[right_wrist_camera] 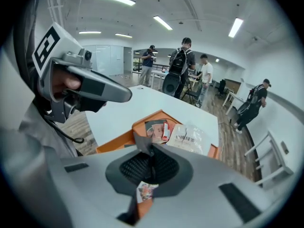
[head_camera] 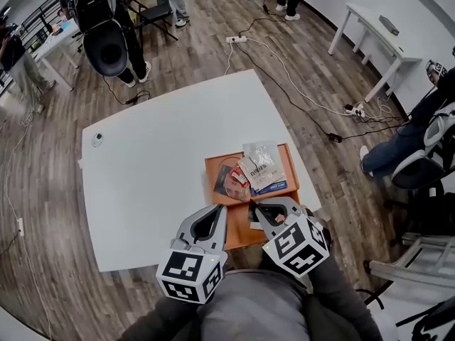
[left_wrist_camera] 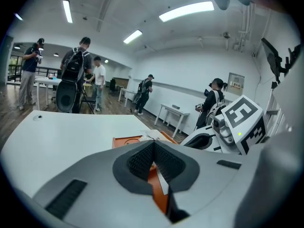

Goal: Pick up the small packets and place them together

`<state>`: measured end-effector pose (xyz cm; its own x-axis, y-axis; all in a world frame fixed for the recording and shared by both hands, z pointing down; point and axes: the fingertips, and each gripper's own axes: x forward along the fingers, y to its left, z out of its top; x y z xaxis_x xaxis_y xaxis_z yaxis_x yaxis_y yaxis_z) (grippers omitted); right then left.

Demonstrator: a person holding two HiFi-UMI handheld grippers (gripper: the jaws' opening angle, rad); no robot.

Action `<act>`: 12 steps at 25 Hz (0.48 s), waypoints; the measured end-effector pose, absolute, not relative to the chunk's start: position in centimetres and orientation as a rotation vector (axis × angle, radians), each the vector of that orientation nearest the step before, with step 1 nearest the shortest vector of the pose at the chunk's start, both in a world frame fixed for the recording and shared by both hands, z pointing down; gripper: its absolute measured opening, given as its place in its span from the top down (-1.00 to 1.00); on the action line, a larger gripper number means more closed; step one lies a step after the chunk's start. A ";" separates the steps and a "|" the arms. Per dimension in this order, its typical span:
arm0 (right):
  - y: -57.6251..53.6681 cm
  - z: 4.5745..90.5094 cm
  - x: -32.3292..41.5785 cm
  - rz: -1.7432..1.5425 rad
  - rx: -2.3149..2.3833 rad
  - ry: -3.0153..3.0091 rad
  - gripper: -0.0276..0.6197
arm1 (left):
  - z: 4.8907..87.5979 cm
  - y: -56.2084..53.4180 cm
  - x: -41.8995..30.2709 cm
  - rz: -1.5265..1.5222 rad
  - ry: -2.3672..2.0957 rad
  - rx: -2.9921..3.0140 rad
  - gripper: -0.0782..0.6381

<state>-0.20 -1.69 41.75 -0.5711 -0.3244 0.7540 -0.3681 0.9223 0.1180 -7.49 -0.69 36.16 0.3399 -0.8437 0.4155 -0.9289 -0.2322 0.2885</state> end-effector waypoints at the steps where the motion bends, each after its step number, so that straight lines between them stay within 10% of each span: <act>1: -2.1 41.4 -0.1 0.064 0.498 -2.228 0.89 | 36.1 -0.9 -7.3 0.233 -1.549 2.131 0.79; 12: -9.9 38.9 -0.9 -0.012 0.608 -2.286 0.89 | 36.0 -3.6 -8.9 0.211 -1.621 2.073 0.79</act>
